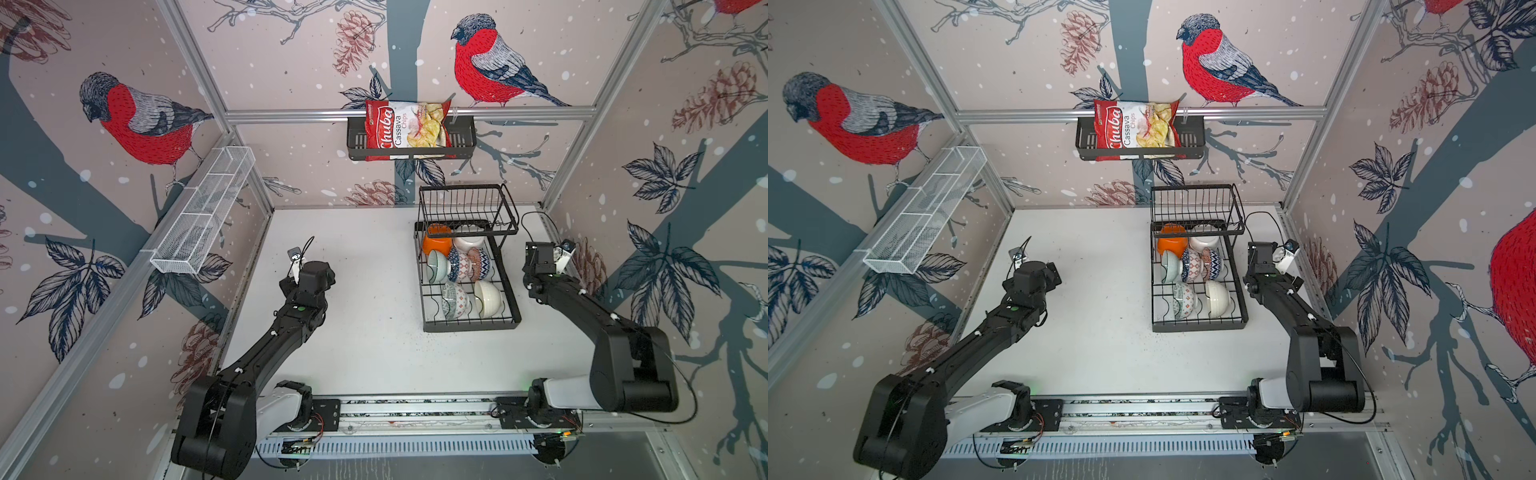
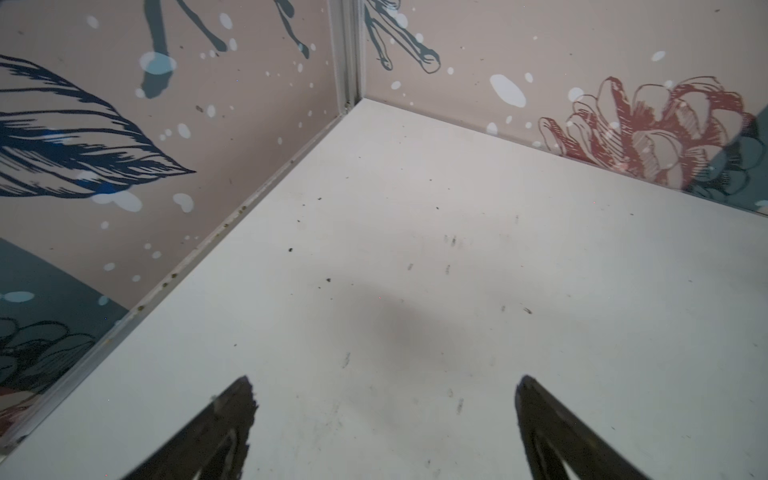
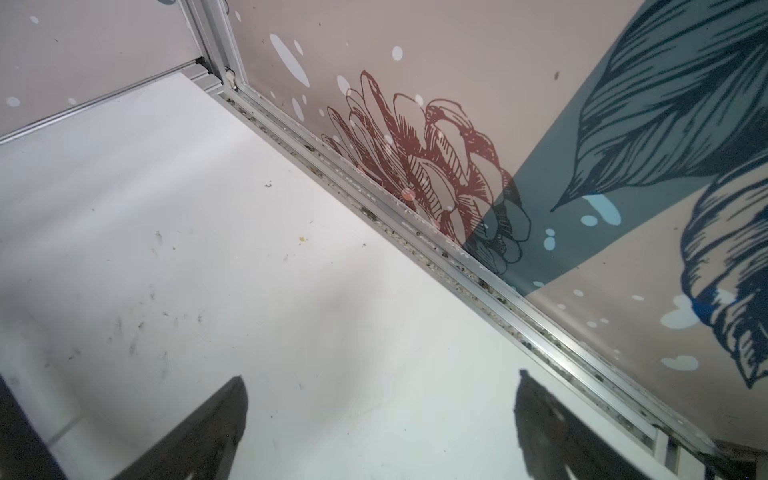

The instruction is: Load the bowls into the dish rack

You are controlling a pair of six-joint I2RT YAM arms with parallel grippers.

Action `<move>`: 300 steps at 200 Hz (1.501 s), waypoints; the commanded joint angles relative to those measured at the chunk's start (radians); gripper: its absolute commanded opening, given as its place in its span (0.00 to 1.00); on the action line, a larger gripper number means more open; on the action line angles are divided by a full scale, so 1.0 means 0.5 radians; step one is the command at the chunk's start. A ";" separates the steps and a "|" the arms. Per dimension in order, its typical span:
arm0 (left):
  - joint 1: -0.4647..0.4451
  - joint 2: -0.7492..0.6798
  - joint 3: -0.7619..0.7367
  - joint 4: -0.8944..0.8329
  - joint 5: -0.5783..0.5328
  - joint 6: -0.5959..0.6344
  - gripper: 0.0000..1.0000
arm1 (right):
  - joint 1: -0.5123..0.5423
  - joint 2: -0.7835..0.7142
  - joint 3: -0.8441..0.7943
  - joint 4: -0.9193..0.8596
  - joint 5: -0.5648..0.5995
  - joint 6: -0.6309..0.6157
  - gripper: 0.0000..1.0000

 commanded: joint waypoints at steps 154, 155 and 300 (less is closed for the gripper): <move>0.424 0.509 -0.515 1.732 0.278 0.431 0.97 | -0.033 -0.009 -1.092 2.428 -0.540 -0.538 0.99; 0.424 0.515 -0.515 1.746 0.281 0.436 0.97 | -0.032 -0.009 -1.090 2.424 -0.544 -0.538 1.00; 0.450 0.829 -0.715 2.472 0.845 0.623 0.98 | 0.009 0.191 -1.069 2.588 -0.776 -0.710 1.00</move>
